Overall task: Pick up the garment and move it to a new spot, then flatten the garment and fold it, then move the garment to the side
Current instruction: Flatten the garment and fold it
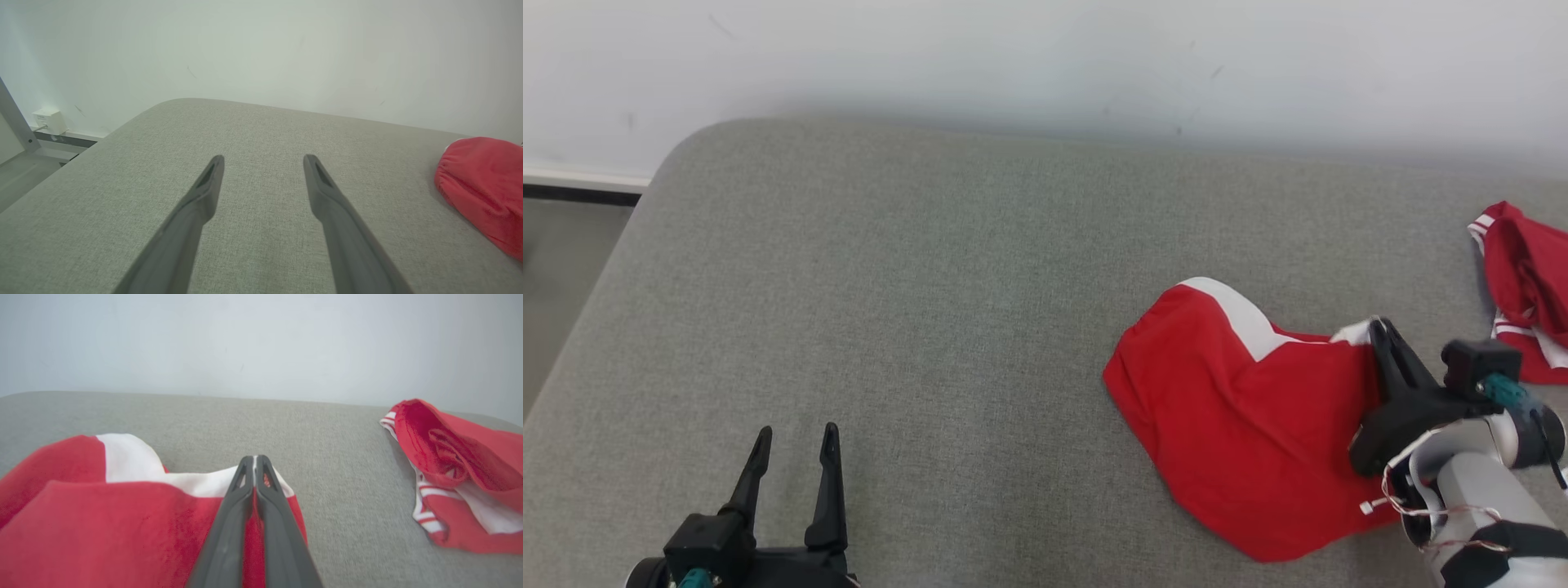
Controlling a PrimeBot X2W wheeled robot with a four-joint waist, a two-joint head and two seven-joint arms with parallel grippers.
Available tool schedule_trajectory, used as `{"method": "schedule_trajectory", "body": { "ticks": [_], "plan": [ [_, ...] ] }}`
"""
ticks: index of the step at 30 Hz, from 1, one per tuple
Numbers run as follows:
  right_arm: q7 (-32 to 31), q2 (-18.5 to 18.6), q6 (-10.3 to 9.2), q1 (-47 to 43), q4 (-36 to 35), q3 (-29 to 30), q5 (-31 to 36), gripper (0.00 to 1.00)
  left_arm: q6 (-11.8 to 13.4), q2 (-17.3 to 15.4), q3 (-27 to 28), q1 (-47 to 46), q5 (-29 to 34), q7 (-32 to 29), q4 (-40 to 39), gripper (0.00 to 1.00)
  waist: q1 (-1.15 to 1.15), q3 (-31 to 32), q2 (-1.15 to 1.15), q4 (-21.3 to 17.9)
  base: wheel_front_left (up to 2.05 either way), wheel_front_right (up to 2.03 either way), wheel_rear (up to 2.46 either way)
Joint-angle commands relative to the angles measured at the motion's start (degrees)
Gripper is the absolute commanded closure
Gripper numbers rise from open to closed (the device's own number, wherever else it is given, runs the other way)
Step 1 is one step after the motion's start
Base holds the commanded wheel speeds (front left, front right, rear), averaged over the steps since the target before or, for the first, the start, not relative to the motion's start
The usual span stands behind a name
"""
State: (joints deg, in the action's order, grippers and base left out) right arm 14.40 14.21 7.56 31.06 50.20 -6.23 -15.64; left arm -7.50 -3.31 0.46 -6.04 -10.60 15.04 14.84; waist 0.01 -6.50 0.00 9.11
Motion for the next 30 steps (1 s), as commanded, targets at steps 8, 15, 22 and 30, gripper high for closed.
{"method": "schedule_trajectory", "body": {
  "ticks": [8, 15, 22, 30],
  "plan": [
    [0.8, -0.5, -0.13, 4.6, -8.3, -5.0, -0.4, 1.0, 0.1, 0.0, 0.5, 1.6, 0.2, 0.2, -0.2, 0.0, -0.01, 3.3, 0.0, -0.8, 0.0, 0.0, 0.0],
    [0.8, 0.1, -0.13, 12.9, -12.2, -11.2, -0.4, 1.0, 0.1, 0.1, 0.3, 2.1, 0.3, 0.2, 0.0, 0.0, -0.01, 4.6, 0.0, 0.1, 0.0, 0.0, 0.0],
    [0.7, 1.3, -0.14, 25.1, -8.4, -17.9, -1.1, 1.0, 0.1, 0.3, -1.0, 0.8, -0.4, 0.2, 0.4, 0.0, -0.01, 4.0, 0.0, 3.3, 0.0, 0.0, 0.0],
    [0.7, -0.4, -0.14, 37.3, -6.0, -23.8, -1.6, 1.0, 0.1, 0.4, -1.9, -0.7, -1.5, 0.2, 0.8, 0.0, -0.01, 2.0, 0.0, 6.4, 0.0, 0.0, 0.0]
  ]
}}
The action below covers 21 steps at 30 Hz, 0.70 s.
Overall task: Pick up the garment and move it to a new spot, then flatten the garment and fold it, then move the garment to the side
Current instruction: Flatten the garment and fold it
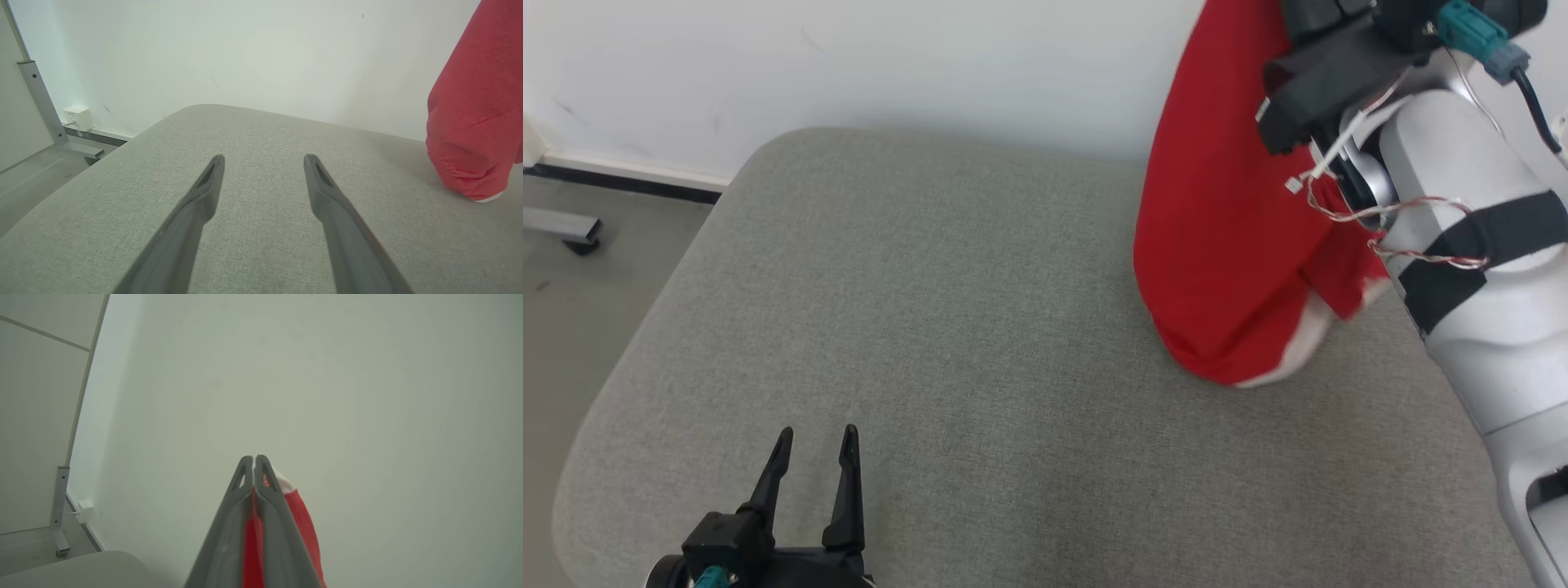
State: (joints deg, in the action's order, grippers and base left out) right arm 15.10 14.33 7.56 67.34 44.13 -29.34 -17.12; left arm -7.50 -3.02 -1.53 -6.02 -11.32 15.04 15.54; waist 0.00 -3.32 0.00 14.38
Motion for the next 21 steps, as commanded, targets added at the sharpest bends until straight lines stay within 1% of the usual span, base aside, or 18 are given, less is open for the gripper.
{"method": "schedule_trajectory", "body": {
  "ticks": [1, 5, 10, 16, 19, 21],
  "plan": [
    [0.0, -1.0, -0.14, 2.0, -0.2, -1.0, -0.4, 1.0, 0.1, 0.1, 0.2, -0.8, -0.7, 0.2, 0.1, 0.0, 0.0, -1.3, 0.0, 1.3, 0.0, 0.0, 0.0],
    [0.0, -2.3, -0.14, 3.5, -1.7, -2.1, -1.4, 1.0, 0.2, 0.1, 0.6, -1.0, -0.8, 0.2, -0.2, 0.0, 0.0, -1.8, 0.0, 1.3, 0.0, 0.0, 0.0],
    [0.0, -2.5, -0.14, 0.4, -4.6, -4.0, -2.0, 1.0, 0.5, 0.2, 0.9, -1.0, -1.2, 0.2, -0.3, 0.0, 0.0, -1.7, 0.0, 0.4, 0.0, 0.0, 0.0],
    [0.0, 0.7, -0.14, -8.9, -10.2, -6.8, -3.3, 1.0, 1.1, 0.2, 1.0, 0.5, -1.3, 0.2, -0.8, 0.0, 0.0, -1.1, 0.0, -2.2, 0.0, 0.0, 0.0],
    [0.0, 3.0, -0.14, -15.7, -13.8, -5.8, -4.1, 1.0, 1.3, 0.1, 1.2, 1.2, -0.9, 0.2, -1.1, 0.0, 0.0, -0.8, 0.0, -3.7, 0.0, 0.0, 0.0],
    [0.0, 4.5, -0.14, -21.0, -16.4, -4.0, -4.5, 1.0, 1.3, 0.1, 1.4, 1.4, -0.7, 0.2, -1.2, 0.0, 0.0, -0.8, 0.0, -4.7, 0.0, 0.0, 0.0]
  ]
}}
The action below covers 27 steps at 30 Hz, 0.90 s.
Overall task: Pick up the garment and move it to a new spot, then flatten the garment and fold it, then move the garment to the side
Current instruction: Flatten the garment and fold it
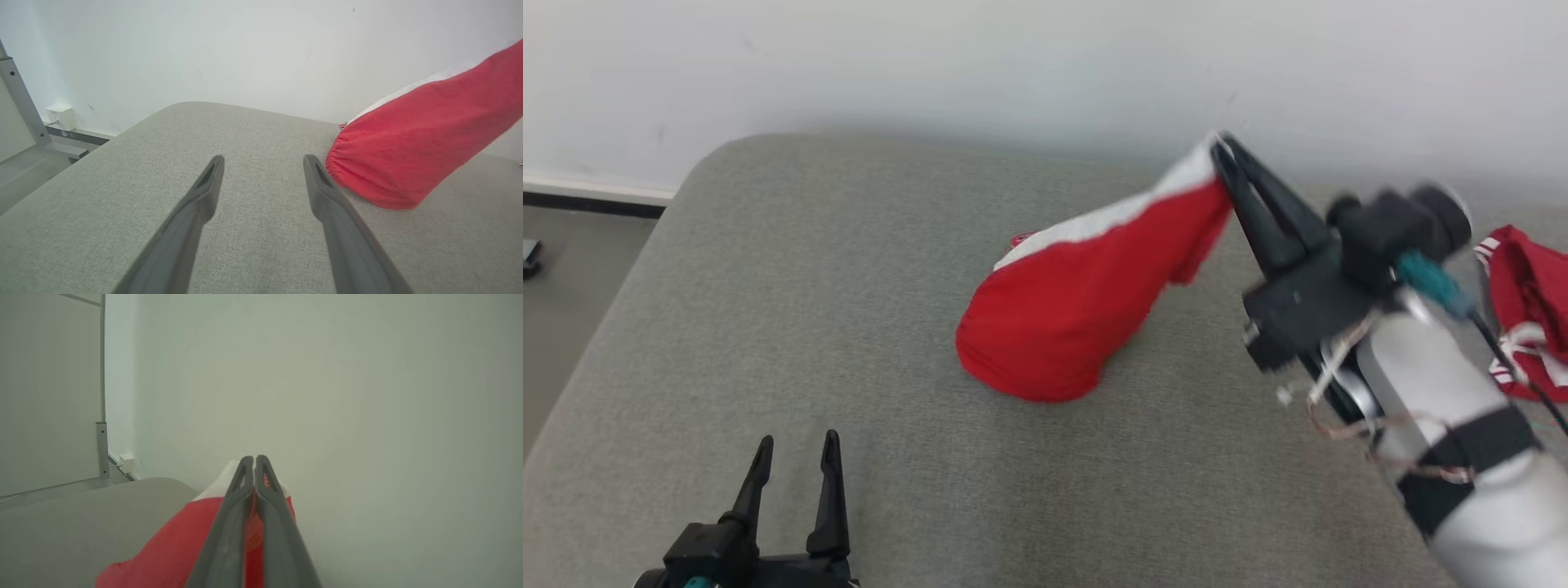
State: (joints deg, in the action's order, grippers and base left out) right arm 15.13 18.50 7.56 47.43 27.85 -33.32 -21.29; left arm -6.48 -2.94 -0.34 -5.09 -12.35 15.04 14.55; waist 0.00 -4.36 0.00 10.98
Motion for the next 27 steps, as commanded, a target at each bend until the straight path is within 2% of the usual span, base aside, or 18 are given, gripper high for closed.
{"method": "schedule_trajectory", "body": {
  "ticks": [1, 8, 15, 16, 17, 27],
  "plan": [
    [0.0, 0.9, -0.13, -3.9, -1.6, 1.1, -0.5, 1.0, 0.2, 0.1, 0.4, 0.5, 0.4, 0.2, -0.4, 0.0, 0.0, 0.3, 0.0, -1.8, 0.0, 0.0, 0.0],
    [0.0, 2.3, -0.14, -23.5, -9.7, 10.7, 0.1, 1.0, -0.1, 0.1, 0.4, 0.2, 1.1, 0.2, -0.7, 0.0, 0.0, 0.3, 0.0, -4.1, 0.0, 0.0, 0.0],
    [0.0, -0.4, -0.13, -36.4, -12.2, 20.5, 1.4, 1.0, -0.4, 0.1, 0.4, 0.3, 1.4, 0.2, -0.9, 0.0, 0.0, -0.1, 0.0, -5.5, 0.0, 0.0, 0.0],
    [0.0, -1.5, -0.13, -38.4, -12.2, 22.8, 1.5, 0.73, -0.5, 0.1, 0.5, 0.4, 1.5, 0.2, -1.0, 0.0, 0.0, -0.1, 0.0, -5.7, 0.0, 0.0, 0.0],
    [0.0, -2.0, -0.13, -39.3, -11.8, 23.7, 1.7, 0.0, -0.5, 0.1, 0.6, 0.5, 1.5, 0.2, -1.0, 0.0, 0.0, -0.1, 0.0, -5.8, 0.0, 0.0, 0.0],
    [0.0, -6.5, -0.13, -43.2, -13.8, 31.2, 3.0, 0.0, -0.5, 0.1, 1.0, 1.4, 2.2, 0.2, -0.7, 0.0, 0.0, 1.1, 0.0, -6.6, 0.0, 0.0, 0.0]
  ]
}}
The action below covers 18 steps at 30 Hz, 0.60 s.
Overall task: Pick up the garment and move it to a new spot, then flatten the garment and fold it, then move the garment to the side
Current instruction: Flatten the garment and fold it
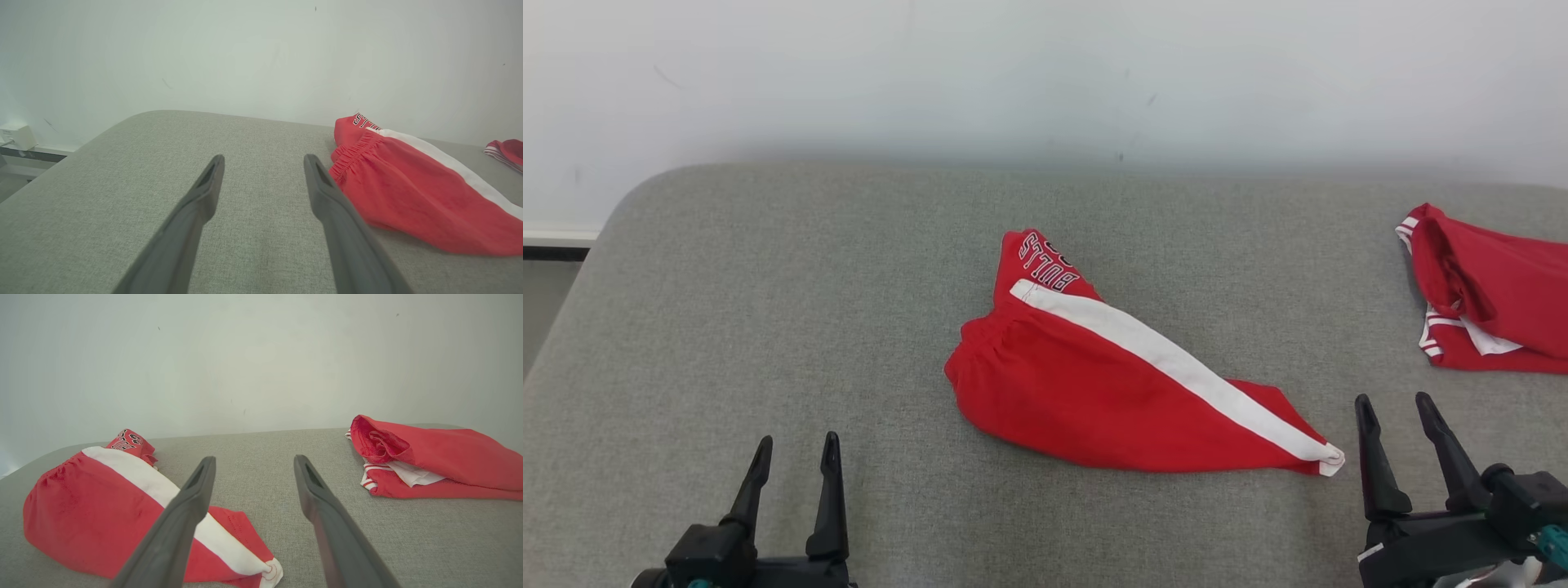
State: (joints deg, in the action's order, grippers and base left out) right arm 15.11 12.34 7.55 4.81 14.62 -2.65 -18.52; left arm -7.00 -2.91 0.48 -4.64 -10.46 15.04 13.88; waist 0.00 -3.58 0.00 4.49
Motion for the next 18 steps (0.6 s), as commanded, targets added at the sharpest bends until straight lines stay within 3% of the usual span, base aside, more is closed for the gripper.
{"method": "schedule_trajectory", "body": {
  "ticks": [1, 18],
  "plan": [
    [0.0, -0.6, -0.12, -1.0, -1.1, 1.0, 0.4, 0.0, 0.0, 0.0, 0.3, 1.1, 0.4, 0.2, 0.1, 0.0, 0.0, 0.7, 0.0, -0.2, 0.0, 0.0, 0.0],
    [0.0, -5.8, -0.12, -10.0, -9.2, 5.6, 3.0, 0.0, -0.4, -0.3, 0.9, 3.6, 1.0, 0.2, 0.0, 0.0, 0.0, 4.0, 0.0, -0.7, 0.0, 0.0, 0.0]
  ]
}}
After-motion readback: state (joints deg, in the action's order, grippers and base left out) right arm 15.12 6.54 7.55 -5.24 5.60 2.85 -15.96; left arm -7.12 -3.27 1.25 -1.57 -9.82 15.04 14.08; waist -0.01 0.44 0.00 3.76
